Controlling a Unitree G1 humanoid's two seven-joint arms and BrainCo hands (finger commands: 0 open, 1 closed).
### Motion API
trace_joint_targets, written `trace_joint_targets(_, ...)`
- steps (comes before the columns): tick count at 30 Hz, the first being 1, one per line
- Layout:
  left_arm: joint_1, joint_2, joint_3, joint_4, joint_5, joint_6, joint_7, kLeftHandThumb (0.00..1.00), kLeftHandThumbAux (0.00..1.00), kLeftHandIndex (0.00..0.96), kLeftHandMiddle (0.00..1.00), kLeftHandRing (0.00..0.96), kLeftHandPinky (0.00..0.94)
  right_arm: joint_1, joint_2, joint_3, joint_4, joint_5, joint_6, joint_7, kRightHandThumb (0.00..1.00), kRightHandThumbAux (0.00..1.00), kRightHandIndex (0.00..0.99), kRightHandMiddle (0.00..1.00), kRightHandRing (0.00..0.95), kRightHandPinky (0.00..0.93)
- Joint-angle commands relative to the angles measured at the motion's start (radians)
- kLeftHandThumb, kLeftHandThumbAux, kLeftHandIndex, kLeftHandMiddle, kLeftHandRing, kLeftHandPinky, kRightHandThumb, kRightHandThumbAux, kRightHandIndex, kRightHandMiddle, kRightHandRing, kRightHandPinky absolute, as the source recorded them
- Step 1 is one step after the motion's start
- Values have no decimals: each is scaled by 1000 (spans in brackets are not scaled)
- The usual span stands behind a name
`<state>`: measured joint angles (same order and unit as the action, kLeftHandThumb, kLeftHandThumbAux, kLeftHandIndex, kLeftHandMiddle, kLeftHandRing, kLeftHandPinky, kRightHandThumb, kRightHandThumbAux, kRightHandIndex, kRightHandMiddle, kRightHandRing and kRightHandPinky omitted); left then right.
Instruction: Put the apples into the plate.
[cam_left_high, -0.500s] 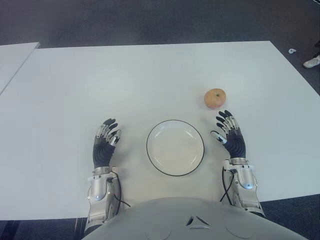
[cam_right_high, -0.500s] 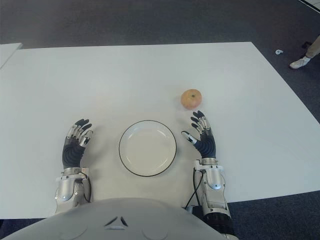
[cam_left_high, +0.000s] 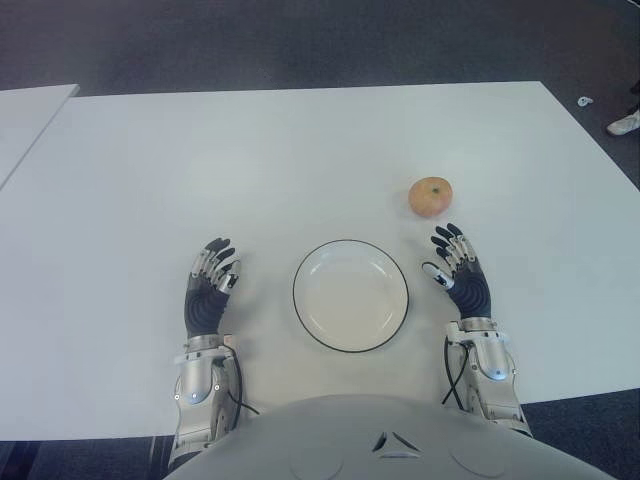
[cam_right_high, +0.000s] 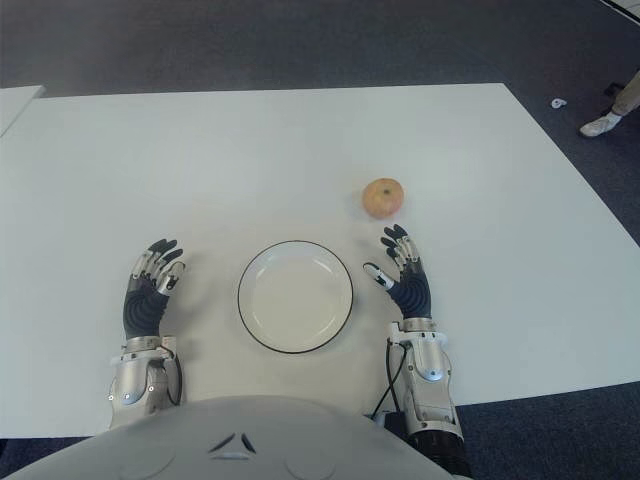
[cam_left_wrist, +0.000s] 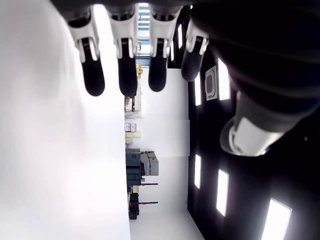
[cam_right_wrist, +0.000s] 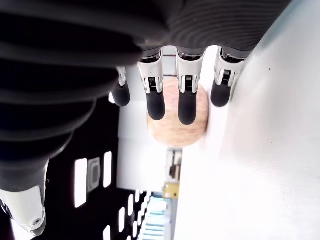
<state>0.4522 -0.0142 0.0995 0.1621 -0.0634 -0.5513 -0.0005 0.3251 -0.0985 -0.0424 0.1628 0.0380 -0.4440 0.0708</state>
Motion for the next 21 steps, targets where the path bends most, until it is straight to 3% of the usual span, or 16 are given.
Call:
trace_joint_targets(1,40,-6,-7,57,-19,61,-25,281,600,197,205,235,271,123,25,26,96,-13,151,1,306,612,41,156,145,165)
trace_joint_targets(13,39,-5,-4,62,-7,52,-17,262,583,183,197,229,264,130,31,26,78,-25,148,-22,310,638,42,152,146,187)
trace_joint_targets(21,28,-4,1,86,-4,34,-15,254,582,183,193,227,265,127,31,20,87,-58,107,-59,310,620,44,151,157,203)
